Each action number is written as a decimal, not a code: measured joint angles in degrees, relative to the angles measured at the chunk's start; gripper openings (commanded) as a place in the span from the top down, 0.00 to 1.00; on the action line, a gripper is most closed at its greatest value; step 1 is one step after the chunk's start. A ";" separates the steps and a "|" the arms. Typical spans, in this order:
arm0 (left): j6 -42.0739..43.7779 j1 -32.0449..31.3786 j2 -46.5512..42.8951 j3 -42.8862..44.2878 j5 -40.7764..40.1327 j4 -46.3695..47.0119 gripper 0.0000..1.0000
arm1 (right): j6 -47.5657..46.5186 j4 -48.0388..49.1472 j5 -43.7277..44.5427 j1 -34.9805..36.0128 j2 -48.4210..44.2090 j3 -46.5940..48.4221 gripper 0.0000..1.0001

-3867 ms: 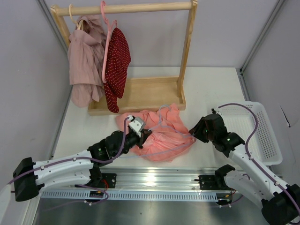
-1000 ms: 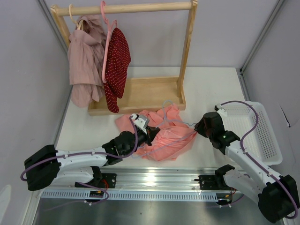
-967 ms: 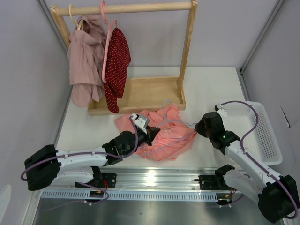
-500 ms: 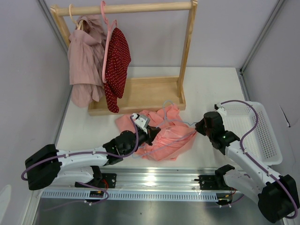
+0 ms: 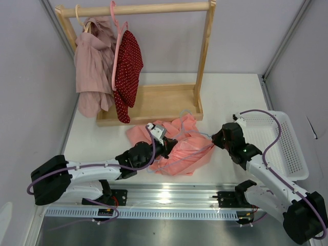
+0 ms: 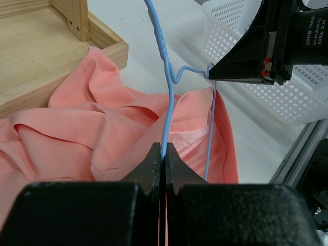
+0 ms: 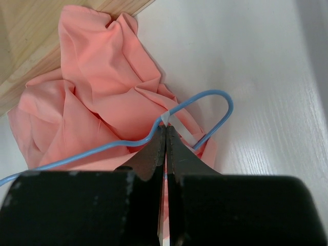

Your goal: Place the skirt on the hanger

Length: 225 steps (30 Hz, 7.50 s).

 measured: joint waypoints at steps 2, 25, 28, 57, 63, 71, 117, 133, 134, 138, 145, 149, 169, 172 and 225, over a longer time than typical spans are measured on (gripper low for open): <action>0.00 0.00 0.52 0.35 0.15 0.13 1.00 | 0.00 -0.07 0.04 0.50 -0.20 0.00 1.00; 0.04 0.00 7.41 4.98 3.52 0.46 1.00 | -0.90 -9.11 2.69 4.24 -3.91 0.66 0.65; 0.07 0.00 7.43 4.98 3.96 0.46 1.00 | -1.77 -11.67 2.97 4.63 -4.33 2.64 0.52; 0.52 0.00 9.94 7.43 7.04 -0.83 1.00 | -11.50 -5.66 -0.94 17.38 5.99 18.67 0.44; 0.52 0.00 9.94 7.65 7.04 -0.90 1.00 | -11.89 -5.60 0.90 17.70 8.09 18.67 0.51; 0.55 -0.02 9.94 7.78 7.06 -1.40 1.00 | -12.63 -4.90 2.49 18.23 9.31 18.69 0.71; 0.46 -0.17 -4.11 16.68 2.58 -29.92 0.46 | -15.32 -4.76 11.21 24.61 6.60 18.01 1.00; -0.72 0.63 -9.20 20.13 2.01 -41.70 0.54 | -15.54 -5.05 12.85 25.27 6.40 16.98 1.00; -1.27 0.90 -9.33 20.46 2.03 -42.71 0.56 | -15.52 -5.01 12.94 25.27 6.12 16.81 1.00; -3.89 2.32 -11.28 20.65 2.69 -48.26 0.57 | -15.45 -5.01 13.16 25.29 4.81 15.89 1.00; -7.65 2.60 -17.14 18.91 7.78 -54.38 0.40 | -15.04 -4.70 13.75 25.31 4.76 15.43 1.00; -8.15 3.08 -20.35 20.00 12.46 -58.05 0.38 | -14.64 -4.50 14.64 25.33 4.79 15.19 1.00; -10.23 4.70 -21.53 24.61 20.00 -63.01 0.31 | -11.80 -2.78 19.37 25.68 5.22 13.62 1.00; -9.97 5.40 -21.16 29.75 20.61 -62.77 0.31 | -11.30 -2.75 20.28 26.14 5.20 13.44 1.00; 2.91 3.41 8.28 25.05 29.29 -43.71 1.00 | -18.58 -4.55 -7.52 9.11 -3.43 11.08 0.30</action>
